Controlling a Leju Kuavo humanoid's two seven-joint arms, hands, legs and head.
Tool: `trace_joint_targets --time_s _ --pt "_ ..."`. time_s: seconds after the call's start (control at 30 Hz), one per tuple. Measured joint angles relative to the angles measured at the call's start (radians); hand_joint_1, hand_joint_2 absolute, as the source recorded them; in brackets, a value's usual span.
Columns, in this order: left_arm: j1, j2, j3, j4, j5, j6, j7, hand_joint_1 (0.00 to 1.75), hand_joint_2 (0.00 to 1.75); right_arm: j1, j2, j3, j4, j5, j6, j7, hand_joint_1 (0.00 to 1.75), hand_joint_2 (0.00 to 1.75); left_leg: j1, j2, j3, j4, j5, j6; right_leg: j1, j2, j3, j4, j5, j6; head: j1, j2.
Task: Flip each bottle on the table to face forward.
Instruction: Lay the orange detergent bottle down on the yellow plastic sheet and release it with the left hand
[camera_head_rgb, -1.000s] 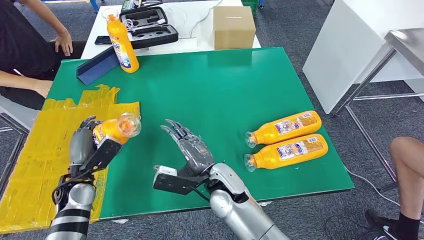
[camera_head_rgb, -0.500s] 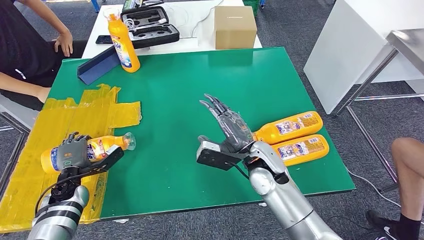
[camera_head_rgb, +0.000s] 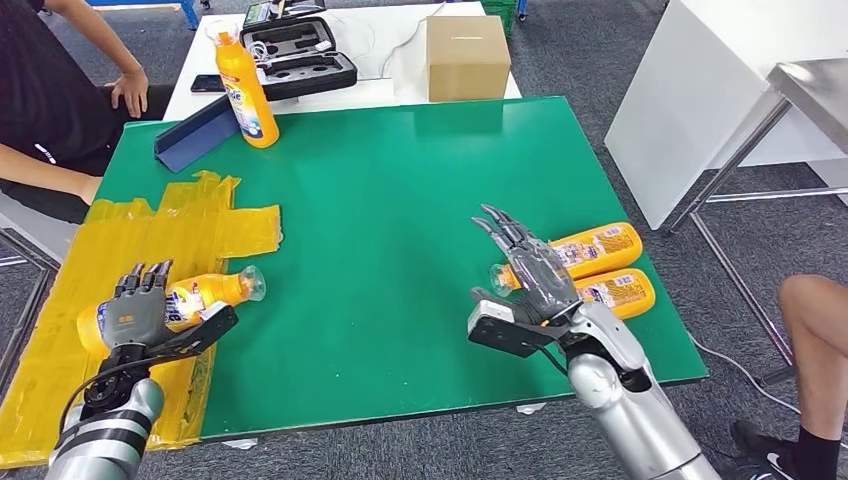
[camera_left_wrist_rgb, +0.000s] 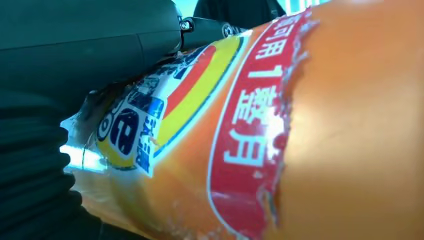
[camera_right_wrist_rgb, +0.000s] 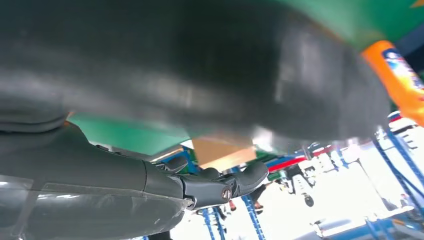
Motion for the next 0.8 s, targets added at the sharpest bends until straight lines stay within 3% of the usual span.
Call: trace_joint_targets --time_s 0.03,0.43,0.67,0.8 --pt "0.01 -0.003 0.0 -0.016 0.011 -0.006 -0.013 0.0 0.0 0.012 -0.008 -0.011 -0.006 0.005 0.002 -0.001 0.0 1.75 0.0 0.0 0.0 0.0 0.0 0.0 0.0 0.0 0.0 0.0 0.0 0.0 0.0 0.0" --pt "0.067 -0.024 -0.001 -0.117 0.074 -0.036 -0.069 0.0 0.0 0.069 -0.052 -0.068 -0.041 0.021 0.009 -0.001 0.0 1.75 -0.001 -0.001 -0.001 0.0 0.0 0.001 -0.001 0.0 0.0 0.0 -0.001 0.001 0.0 0.0" --pt "0.136 -0.032 0.0 -0.241 0.314 -0.085 -0.221 0.0 0.0 0.141 -0.099 -0.114 -0.074 0.052 0.015 -0.001 0.0 1.75 -0.001 -0.002 -0.002 0.0 -0.001 0.002 -0.002 -0.001 -0.001 0.0 -0.003 0.003 0.0 0.0" --pt "0.173 -0.038 0.001 -0.319 0.372 -0.12 -0.235 0.0 0.0 0.194 -0.131 -0.152 -0.088 0.073 0.027 -0.001 0.0 1.75 -0.001 -0.002 -0.003 0.0 -0.002 0.003 -0.002 -0.001 -0.002 -0.001 -0.003 0.004 0.0 0.0"
